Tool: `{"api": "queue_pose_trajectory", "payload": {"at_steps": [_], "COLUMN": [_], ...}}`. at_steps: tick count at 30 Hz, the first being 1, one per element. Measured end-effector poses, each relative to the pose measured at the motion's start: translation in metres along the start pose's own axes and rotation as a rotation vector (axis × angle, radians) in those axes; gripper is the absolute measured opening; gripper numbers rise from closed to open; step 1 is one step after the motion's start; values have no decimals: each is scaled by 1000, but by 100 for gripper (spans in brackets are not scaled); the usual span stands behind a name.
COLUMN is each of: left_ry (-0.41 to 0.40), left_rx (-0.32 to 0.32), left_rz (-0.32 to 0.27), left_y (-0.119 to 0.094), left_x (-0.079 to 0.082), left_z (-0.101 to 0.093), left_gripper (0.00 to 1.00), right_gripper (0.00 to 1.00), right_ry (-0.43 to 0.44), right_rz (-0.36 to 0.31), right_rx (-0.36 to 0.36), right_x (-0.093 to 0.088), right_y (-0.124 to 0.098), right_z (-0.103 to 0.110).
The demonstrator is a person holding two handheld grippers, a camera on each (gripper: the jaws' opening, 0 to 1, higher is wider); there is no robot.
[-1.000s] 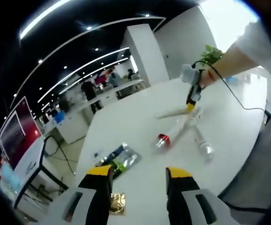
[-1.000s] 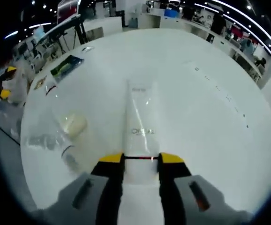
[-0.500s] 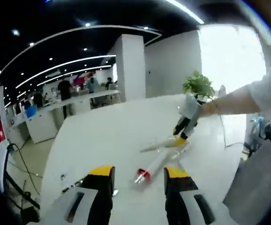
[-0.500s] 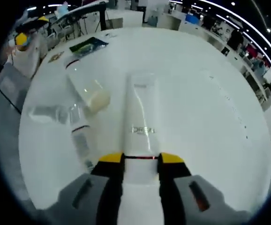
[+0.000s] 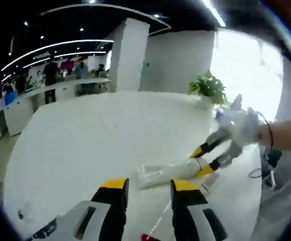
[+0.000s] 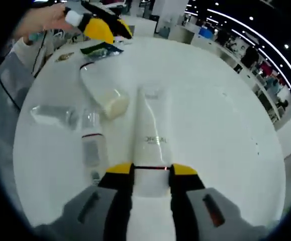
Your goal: Arrange the skincare products in the storage area until every visible bottle or jar stands upright without overlapping.
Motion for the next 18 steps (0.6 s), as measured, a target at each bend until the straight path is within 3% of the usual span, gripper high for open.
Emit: {"api": "queue_pose_trajectory", "payload": {"at_steps": [2, 3, 5, 7, 10, 12, 18], "left_ry": [-47, -30, 9, -54, -149, -139, -252], "left_rx": [19, 26, 24, -26, -47, -41, -87], "left_rz": [82, 108, 110, 123, 187, 183, 196], "left_y": [11, 15, 27, 39, 50, 55, 62], "left_x": [-8, -9, -6, -7, -17, -20, -29], "left_z": [10, 14, 21, 22, 23, 27, 25], "left_gripper": [26, 25, 25, 26, 27, 27, 28], "right_gripper": [28, 28, 27, 27, 27, 27, 28], "right_ry": [-3, -9, -23, -32, -53, -71, -75], "right_rz": [-14, -25, -35, -42, -41, -41, -60], "right_rx": [-15, -23, -31, -38, -40, -44, -52], "right_x": [-1, -1, 0, 0, 1, 1, 0], "right_y": [-1, -1, -1, -1, -1, -1, -2], "right_z": [1, 1, 2, 2, 1, 1, 2]}}
Point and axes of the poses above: the point that each gripper's makers call its tool centre point, and the gripper's own axes: y roughly forward along the fingers, z roughly to its left, x roughly out of its top, the point moved 3 cm from there along -y, roughly backward along the fingers, and after that the axes turned 5 degrees about -z, right-handed, at the moved point
